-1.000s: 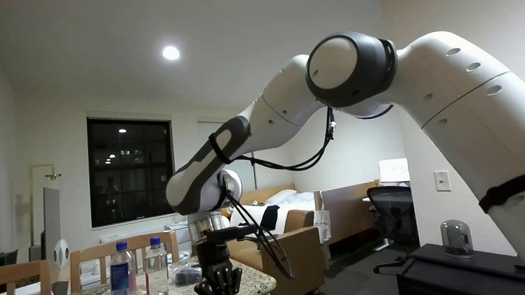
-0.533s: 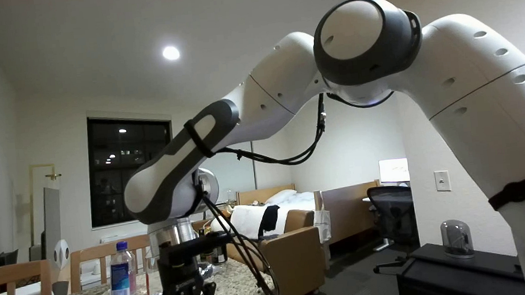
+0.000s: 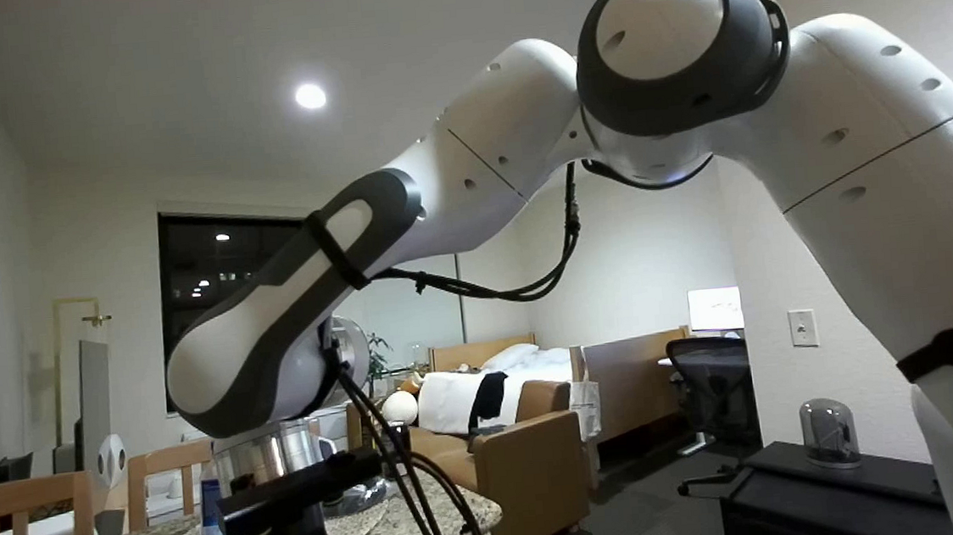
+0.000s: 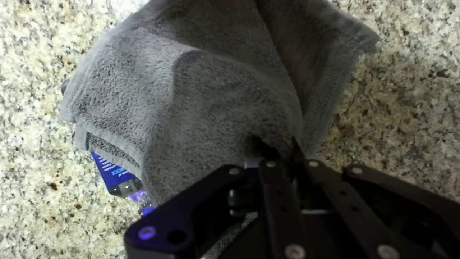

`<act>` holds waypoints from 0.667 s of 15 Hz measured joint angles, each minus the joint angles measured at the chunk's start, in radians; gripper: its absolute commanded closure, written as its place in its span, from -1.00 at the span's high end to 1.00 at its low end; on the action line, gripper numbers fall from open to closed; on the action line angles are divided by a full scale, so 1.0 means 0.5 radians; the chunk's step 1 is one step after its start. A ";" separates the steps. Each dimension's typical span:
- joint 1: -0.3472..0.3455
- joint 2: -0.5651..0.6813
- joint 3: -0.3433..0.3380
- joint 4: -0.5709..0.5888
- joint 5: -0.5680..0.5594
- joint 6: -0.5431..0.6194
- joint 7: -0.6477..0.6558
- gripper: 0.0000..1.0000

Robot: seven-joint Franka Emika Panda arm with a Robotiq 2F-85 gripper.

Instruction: Move the grey towel to the left.

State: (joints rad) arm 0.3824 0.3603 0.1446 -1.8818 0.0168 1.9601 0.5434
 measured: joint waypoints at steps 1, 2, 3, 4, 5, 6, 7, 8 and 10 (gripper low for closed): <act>0.008 0.000 0.004 0.000 0.000 0.000 0.031 -0.82; 0.015 0.000 0.009 0.000 0.000 0.009 0.067 -0.83; 0.026 0.000 0.013 0.000 0.000 0.027 0.109 -0.83; 0.039 0.000 0.020 0.000 0.000 0.056 0.161 -0.84; 0.058 0.000 0.027 0.000 0.000 0.097 0.225 -0.83; 0.082 0.000 0.037 0.000 0.000 0.136 0.295 -0.82; 0.110 0.001 0.048 0.000 -0.001 0.177 0.372 -0.83; 0.146 0.004 0.055 -0.001 -0.016 0.236 0.475 -0.83; 0.238 0.022 0.058 -0.002 -0.115 0.387 0.755 -0.83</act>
State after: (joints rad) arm 0.5012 0.3712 0.1735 -1.8827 -0.0408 2.1534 0.9209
